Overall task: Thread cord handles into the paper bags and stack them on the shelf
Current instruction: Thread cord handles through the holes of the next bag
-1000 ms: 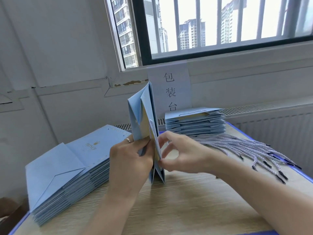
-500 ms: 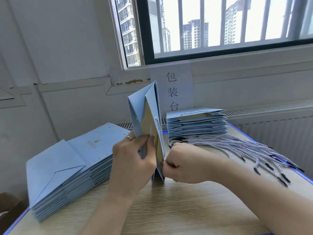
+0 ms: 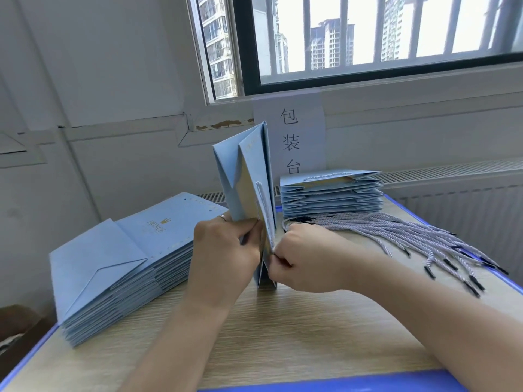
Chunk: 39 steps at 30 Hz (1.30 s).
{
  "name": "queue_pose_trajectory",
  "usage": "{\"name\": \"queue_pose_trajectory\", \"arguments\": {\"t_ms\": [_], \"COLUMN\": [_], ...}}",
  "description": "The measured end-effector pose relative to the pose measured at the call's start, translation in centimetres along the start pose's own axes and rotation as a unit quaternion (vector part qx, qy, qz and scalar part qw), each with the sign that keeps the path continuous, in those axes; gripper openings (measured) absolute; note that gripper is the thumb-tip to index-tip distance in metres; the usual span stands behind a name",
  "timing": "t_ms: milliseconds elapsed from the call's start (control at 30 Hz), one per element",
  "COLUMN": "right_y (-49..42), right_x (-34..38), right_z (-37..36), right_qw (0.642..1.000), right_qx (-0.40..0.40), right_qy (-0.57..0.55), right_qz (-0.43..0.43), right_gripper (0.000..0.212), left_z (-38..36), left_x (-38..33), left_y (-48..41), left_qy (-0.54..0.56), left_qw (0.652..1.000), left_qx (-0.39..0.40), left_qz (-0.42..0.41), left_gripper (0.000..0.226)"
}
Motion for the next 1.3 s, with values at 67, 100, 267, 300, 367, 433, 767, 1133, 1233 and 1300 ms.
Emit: {"name": "queue_pose_trajectory", "arguments": {"t_ms": [67,100,267,300,367,433,767,1133,1233,1300], "right_y": [0.1,0.1,0.2,0.2,0.3,0.3,0.5,0.5,0.6,0.7], "right_x": [-0.1,-0.2,-0.4,-0.5,-0.5,-0.5,-0.6,-1.0,-1.2,-1.9], "right_z": [0.0,0.0,0.2,0.2,0.2,0.3,0.7,0.5,0.8,1.3], "right_qw": [1.000,0.999,0.996,0.996,0.996,0.996,0.994,0.991,0.987,0.981], "right_qx": [0.001,0.001,0.001,0.003,0.009,0.017,0.032,0.027,0.032,0.022], "right_qy": [-0.029,-0.043,-0.085,-0.087,-0.090,-0.088,-0.097,-0.130,-0.154,-0.190], "right_qz": [-0.008,-0.014,-0.028,-0.029,-0.029,-0.028,-0.044,-0.033,-0.024,-0.031], "right_gripper": [0.046,0.046,0.046,0.046,0.046,0.046,0.046,0.054,0.060,0.061], "left_z": [-0.1,-0.1,0.0,0.0,0.0,-0.1,-0.7,-0.4,0.5,1.5], "left_x": [-0.3,-0.2,0.0,0.0,0.0,0.4,1.2,0.9,0.8,0.5], "left_y": [0.0,0.1,0.4,0.4,0.3,0.2,0.7,0.5,0.1,-0.6], "left_qy": [0.012,0.016,0.004,0.005,0.002,-0.007,-0.027,-0.011,-0.033,-0.066], "left_qw": [1.000,1.000,1.000,1.000,1.000,1.000,0.998,0.994,0.996,0.996], "left_qx": [0.013,0.014,0.004,-0.003,-0.012,-0.012,0.017,0.055,0.022,-0.012], "left_qz": [-0.001,0.003,0.012,0.009,0.000,0.005,0.054,0.089,0.085,0.066], "left_gripper": [0.065,0.067,0.042,0.040,0.041,0.045,0.029,0.011,0.020,0.025]}}
Point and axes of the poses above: each hand's wrist, its own y-axis away from the middle knuckle, its own z-axis out of the back of the hand, x = y × z, the point moved 4 cm from there along -y, towards the middle knuckle, and after that the axes turned 10 degrees about -x, right-handed, at the moved point
